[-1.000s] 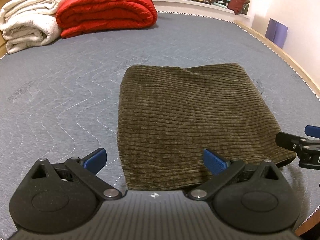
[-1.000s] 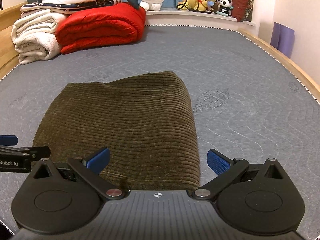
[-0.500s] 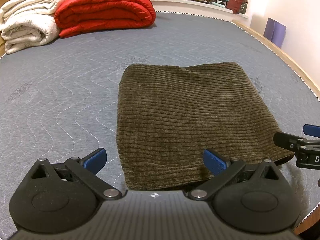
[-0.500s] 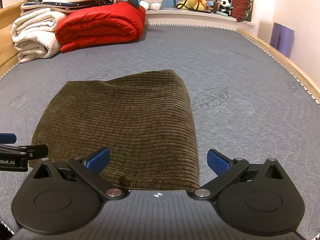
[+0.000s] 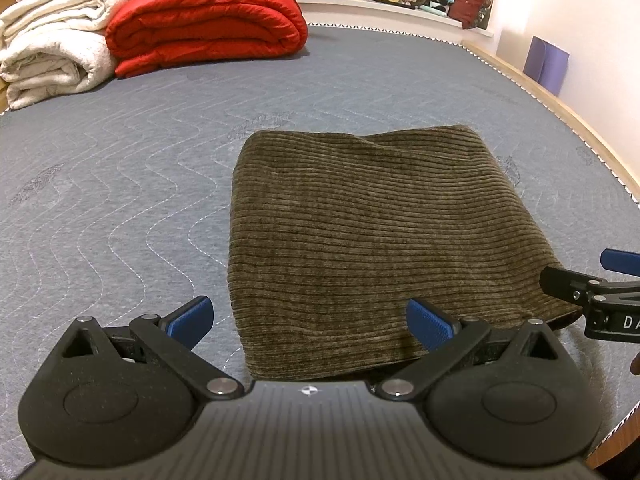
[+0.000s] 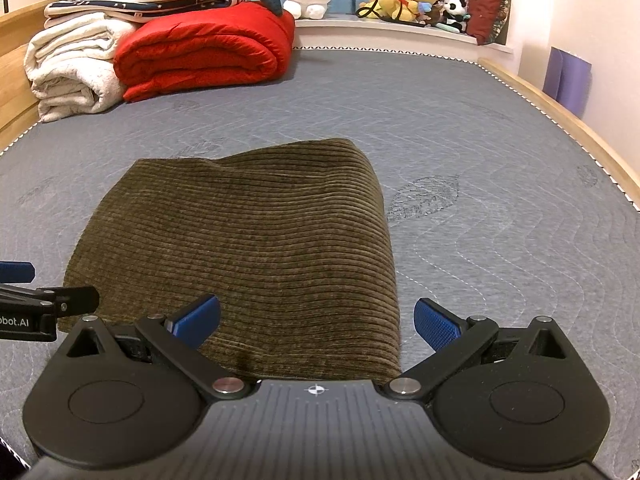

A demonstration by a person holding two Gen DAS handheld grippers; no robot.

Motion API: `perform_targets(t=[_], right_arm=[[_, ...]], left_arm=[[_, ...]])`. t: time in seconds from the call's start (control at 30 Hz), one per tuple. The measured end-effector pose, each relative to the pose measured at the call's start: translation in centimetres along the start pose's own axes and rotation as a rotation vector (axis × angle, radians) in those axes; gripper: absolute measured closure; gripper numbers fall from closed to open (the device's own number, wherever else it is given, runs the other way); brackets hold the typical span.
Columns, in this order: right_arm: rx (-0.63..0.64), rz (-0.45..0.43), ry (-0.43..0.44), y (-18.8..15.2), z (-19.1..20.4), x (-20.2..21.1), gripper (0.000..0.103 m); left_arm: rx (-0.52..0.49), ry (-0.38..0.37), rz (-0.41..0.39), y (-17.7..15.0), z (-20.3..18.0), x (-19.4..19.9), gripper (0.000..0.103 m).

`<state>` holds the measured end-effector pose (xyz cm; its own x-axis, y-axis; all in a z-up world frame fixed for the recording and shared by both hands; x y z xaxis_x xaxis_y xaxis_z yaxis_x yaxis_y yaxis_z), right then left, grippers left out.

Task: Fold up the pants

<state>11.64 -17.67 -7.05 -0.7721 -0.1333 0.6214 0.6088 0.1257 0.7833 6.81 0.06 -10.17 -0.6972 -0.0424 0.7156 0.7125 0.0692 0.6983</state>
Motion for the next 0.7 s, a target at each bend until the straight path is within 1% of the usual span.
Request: perform_targets(t=[0.7], right_arm=[[-0.001,0.003,0.005,-0.07,0.0,-0.03,0.001]], left_arm=[[-0.017,-0.014,-0.012,0.09,-0.35,0.35,0.0]])
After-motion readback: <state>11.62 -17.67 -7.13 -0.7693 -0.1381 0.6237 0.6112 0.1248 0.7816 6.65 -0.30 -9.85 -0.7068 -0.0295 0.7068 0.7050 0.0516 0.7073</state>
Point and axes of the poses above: each gripper's, at about its wrist camera, not at the fingertips, and x roughly against the way its jaws point, z to its left, y to its top, the point moved 8 cm from there along -x, roughly the way its jaws point, and after that the axes turned 3 degrees about -z, right-handed, at the moved point
